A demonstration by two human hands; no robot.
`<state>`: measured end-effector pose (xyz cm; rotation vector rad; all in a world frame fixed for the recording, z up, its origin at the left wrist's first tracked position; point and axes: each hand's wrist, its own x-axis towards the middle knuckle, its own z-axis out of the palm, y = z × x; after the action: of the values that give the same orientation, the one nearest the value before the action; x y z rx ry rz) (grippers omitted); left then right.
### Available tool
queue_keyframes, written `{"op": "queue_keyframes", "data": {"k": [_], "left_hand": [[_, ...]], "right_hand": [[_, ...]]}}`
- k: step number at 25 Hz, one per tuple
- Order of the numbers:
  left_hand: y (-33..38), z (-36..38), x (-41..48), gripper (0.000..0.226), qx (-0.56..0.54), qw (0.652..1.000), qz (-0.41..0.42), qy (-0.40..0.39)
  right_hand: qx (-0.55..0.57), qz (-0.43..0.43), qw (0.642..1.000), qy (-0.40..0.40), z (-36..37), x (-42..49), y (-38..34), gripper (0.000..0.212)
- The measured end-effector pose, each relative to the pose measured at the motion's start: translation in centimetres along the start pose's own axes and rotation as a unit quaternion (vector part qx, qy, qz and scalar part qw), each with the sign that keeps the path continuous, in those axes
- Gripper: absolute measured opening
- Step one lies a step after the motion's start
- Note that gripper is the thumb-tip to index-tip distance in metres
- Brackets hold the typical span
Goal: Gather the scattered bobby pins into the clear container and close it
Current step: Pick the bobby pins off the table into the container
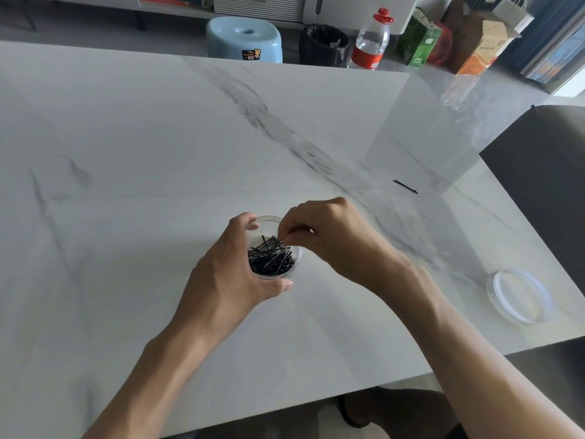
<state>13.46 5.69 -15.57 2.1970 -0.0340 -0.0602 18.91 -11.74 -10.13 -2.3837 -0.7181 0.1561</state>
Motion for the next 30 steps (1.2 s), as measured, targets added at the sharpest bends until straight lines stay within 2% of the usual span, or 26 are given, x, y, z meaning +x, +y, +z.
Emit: {"op": "queue_keyframes", "data": {"k": [3, 5, 8, 10, 14, 17, 20, 23, 25, 26, 28, 30], "left_hand": [[0.1, 0.0, 0.2, 0.087, 0.000, 1.000, 0.001, 0.001], [0.2, 0.0, 0.1, 0.087, -0.008, 1.000, 0.005, 0.003], [0.3, 0.0, 0.2, 0.089, 0.004, 1.000, 0.013, 0.004], [0.4, 0.1, 0.4, 0.090, 0.016, 1.000, 0.019, 0.007], [0.6, 0.3, 0.6, 0.090, 0.023, 0.999, 0.021, 0.011], [0.5, 0.4, 0.6, 0.090, 0.020, 1.000, 0.016, 0.009], [0.3, 0.4, 0.7, 0.091, 0.021, 1.000, 0.018, 0.007], [0.3, 0.4, 0.6, 0.091, 0.018, 0.999, 0.025, 0.009], [0.3, 0.5, 0.5, 0.091, 0.011, 0.999, 0.031, 0.010], [0.2, 0.5, 0.5, 0.092, 0.005, 0.999, 0.034, 0.011], [0.1, 0.6, 0.3, 0.093, -0.009, 0.999, 0.036, 0.013], [0.1, 0.6, 0.1, 0.091, -0.023, 0.999, 0.040, 0.012]], "right_hand": [[-0.002, -0.038, 0.999, -0.012, 0.6, 0.1, -0.3, 0.008], [0.033, -0.025, 0.996, 0.076, 0.0, 0.4, 0.7, 0.007], [0.056, 0.108, 0.961, 0.248, -0.7, 0.3, 4.3, 0.011], [0.049, 0.226, 0.925, 0.302, -1.0, 0.2, 8.0, 0.013], [-0.042, 0.376, 0.877, 0.297, -4.5, 0.8, 15.6, 0.028], [-0.089, 0.422, 0.866, 0.251, -6.1, 1.7, 18.1, 0.030], [-0.135, 0.411, 0.873, 0.226, -5.9, 2.1, 18.3, 0.016], [-0.191, 0.405, 0.875, 0.185, -5.6, 1.0, 17.4, 0.016], [-0.254, 0.372, 0.880, 0.153, -5.0, -0.2, 15.7, 0.015], [-0.250, 0.336, 0.895, 0.150, -4.6, -0.6, 14.4, 0.014], [-0.139, 0.251, 0.945, 0.155, -3.8, -0.8, 10.5, 0.015], [-0.032, 0.131, 0.985, 0.110, -3.2, -0.7, 5.1, 0.017]]}}
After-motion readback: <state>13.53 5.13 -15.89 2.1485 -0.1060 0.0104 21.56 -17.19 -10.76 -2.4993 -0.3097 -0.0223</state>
